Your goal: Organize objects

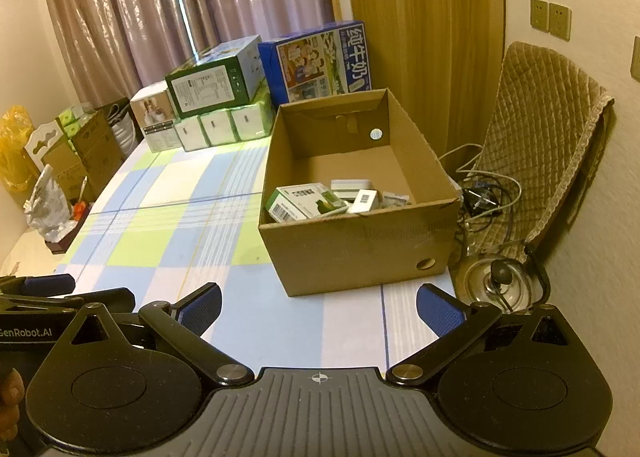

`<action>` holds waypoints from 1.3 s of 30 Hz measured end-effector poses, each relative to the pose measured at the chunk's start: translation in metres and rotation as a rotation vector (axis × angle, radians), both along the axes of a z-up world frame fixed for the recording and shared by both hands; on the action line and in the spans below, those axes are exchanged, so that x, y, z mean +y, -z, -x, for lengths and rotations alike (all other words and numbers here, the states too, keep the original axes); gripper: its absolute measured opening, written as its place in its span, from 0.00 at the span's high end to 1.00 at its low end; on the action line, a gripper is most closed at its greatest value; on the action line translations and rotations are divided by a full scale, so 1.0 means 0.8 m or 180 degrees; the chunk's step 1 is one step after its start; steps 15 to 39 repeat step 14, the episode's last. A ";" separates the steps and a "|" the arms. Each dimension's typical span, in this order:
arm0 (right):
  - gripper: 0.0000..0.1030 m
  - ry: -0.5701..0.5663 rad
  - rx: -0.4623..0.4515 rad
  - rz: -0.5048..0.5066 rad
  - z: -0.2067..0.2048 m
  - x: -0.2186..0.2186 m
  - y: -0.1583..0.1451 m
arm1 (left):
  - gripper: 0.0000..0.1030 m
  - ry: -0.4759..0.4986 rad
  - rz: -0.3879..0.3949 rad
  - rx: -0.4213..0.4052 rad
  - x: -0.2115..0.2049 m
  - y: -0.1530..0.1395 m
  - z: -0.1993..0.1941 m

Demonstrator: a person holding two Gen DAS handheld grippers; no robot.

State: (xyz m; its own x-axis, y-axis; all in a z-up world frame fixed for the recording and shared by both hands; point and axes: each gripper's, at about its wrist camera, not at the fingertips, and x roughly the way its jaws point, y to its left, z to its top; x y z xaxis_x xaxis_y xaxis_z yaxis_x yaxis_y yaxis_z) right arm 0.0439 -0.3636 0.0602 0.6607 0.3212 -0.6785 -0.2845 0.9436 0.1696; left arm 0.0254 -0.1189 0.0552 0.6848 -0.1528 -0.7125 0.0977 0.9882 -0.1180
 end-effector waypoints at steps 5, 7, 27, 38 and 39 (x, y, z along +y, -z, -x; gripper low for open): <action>0.02 -0.0004 0.0002 -0.0001 0.001 -0.001 0.002 | 0.01 -0.0003 -0.0021 -0.0003 0.000 0.000 0.000; 0.02 -0.0002 0.0003 0.0001 0.001 -0.001 0.003 | 0.01 -0.0008 -0.0016 -0.0002 0.000 0.000 0.000; 0.02 0.0006 0.0002 0.0006 0.005 0.000 0.005 | 0.01 -0.0004 0.0044 -0.0030 0.004 0.002 0.003; 0.02 0.0006 0.0002 0.0006 0.005 0.000 0.005 | 0.01 -0.0004 0.0044 -0.0030 0.004 0.002 0.003; 0.02 0.0006 0.0002 0.0006 0.005 0.000 0.005 | 0.01 -0.0004 0.0044 -0.0030 0.004 0.002 0.003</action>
